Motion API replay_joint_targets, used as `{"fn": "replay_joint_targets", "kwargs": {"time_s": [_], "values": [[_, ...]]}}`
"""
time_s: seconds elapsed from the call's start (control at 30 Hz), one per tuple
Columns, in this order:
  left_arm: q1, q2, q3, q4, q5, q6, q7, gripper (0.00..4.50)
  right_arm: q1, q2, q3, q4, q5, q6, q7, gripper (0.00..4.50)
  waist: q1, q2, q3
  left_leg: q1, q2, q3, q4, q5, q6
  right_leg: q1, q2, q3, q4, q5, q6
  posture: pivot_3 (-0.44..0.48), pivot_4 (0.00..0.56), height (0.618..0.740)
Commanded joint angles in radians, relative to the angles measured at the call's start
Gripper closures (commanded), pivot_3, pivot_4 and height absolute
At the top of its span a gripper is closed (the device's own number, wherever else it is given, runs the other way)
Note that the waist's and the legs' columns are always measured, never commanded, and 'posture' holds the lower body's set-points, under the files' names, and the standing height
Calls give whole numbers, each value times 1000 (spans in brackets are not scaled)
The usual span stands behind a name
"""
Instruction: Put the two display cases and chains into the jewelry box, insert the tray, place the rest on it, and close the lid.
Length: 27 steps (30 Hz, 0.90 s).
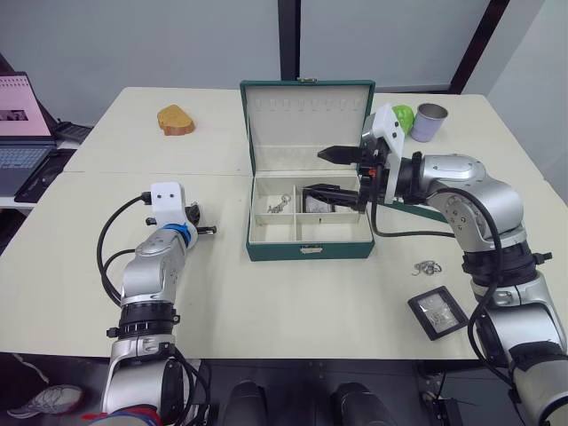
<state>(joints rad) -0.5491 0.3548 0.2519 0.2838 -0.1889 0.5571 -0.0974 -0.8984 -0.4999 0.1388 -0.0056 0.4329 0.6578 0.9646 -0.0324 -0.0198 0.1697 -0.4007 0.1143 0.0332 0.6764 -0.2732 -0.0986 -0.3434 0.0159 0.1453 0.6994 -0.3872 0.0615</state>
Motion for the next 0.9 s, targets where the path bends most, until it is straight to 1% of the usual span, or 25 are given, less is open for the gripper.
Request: {"fn": "replay_joint_targets", "kwargs": {"time_s": [0.03,0.23,0.37,0.53,0.7,0.8,0.87,0.9], "values": [[11,7,2,-7,12,2,10,4460,-12,-11,-37,-33,11,-26,10,0,0,0,0,0,0,0,0,0,0,0,0,0,0,0,0,0,150,740],[13,5,16,-77,0,22,25,4460,-12,-15,-44,-32,13,-41,13,0,0,0,0,0,0,0,0,0,0,0,0,0,0,0,0,0,150,740],[24,18,30,-193,-9,90,45,4460,-7,-28,-75,-80,79,-29,71,0,0,0,0,-1,0,0,0,0,0,-1,0,0,0,0,0,0,150,740],[36,25,50,-334,-29,186,51,4460,-9,-42,-92,-88,106,-19,91,0,0,0,0,-1,0,0,0,0,0,0,0,0,-1,0,0,0,150,740],[52,43,61,-431,-44,262,39,4460,-12,-57,-103,-89,127,-18,105,0,0,0,0,-1,0,0,0,0,0,0,0,0,-1,0,0,0,150,740],[64,70,67,-480,-64,298,10,4460,-10,-64,-116,-95,143,-11,115,0,0,0,0,-1,0,0,0,0,0,0,0,0,-1,0,0,0,150,740],[75,106,66,-511,-90,303,-45,4460,-7,-72,-125,-103,156,-3,121,0,0,0,0,-1,0,0,-1,0,0,0,0,0,-1,0,0,0,150,740],[84,138,65,-525,-104,306,-86,4460,-3,-81,-130,-109,162,1,126,0,0,0,0,-1,0,0,-1,0,0,0,0,1,-1,0,0,0,150,740]]}}
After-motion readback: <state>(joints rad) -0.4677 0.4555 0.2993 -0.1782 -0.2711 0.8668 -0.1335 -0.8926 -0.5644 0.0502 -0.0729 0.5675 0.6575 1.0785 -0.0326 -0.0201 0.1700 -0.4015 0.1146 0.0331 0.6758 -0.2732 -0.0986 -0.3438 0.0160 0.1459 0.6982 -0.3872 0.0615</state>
